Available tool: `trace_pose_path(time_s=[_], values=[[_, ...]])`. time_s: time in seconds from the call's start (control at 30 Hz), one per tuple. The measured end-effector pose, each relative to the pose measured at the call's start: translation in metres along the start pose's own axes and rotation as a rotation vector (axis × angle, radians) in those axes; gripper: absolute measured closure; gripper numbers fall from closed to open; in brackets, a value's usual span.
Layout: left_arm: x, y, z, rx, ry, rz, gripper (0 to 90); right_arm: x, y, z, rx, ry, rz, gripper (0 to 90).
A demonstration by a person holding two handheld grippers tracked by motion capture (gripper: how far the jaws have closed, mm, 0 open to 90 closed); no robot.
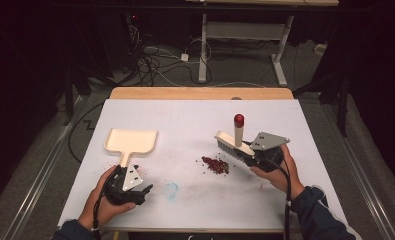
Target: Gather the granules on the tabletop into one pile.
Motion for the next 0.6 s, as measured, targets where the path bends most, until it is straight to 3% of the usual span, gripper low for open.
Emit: trace_pose_path(time_s=[0.03,0.13,0.27,0.47,0.6], values=[[0.000,-0.001,0.000,0.000,0.000,0.002,22.6,0.000,0.000,0.000,0.000,0.000,0.000,67.6],[-0.002,-0.003,0.000,0.005,-0.003,0.006,22.6,0.013,-0.003,0.001,0.099,0.050,0.028,67.6],[-0.001,-0.003,0.001,0.009,0.002,0.013,22.6,0.019,0.004,0.011,0.130,0.050,0.098,67.5],[-0.001,-0.003,0.001,0.013,0.000,0.012,22.6,0.010,0.029,0.025,0.095,0.033,0.055,67.4],[-0.001,-0.003,0.001,0.012,0.003,0.012,22.6,0.004,0.038,0.026,0.071,0.016,0.049,67.5]])
Point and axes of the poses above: each handheld gripper's, and its own axes: z roughly forward along the jaws, x roughly out of its underside, y roughly to its left, the point moved 10 cm from there along z, roughly forward along the jaws, and after that the axes turned 14 degrees about -y, right-handed, at the moved point
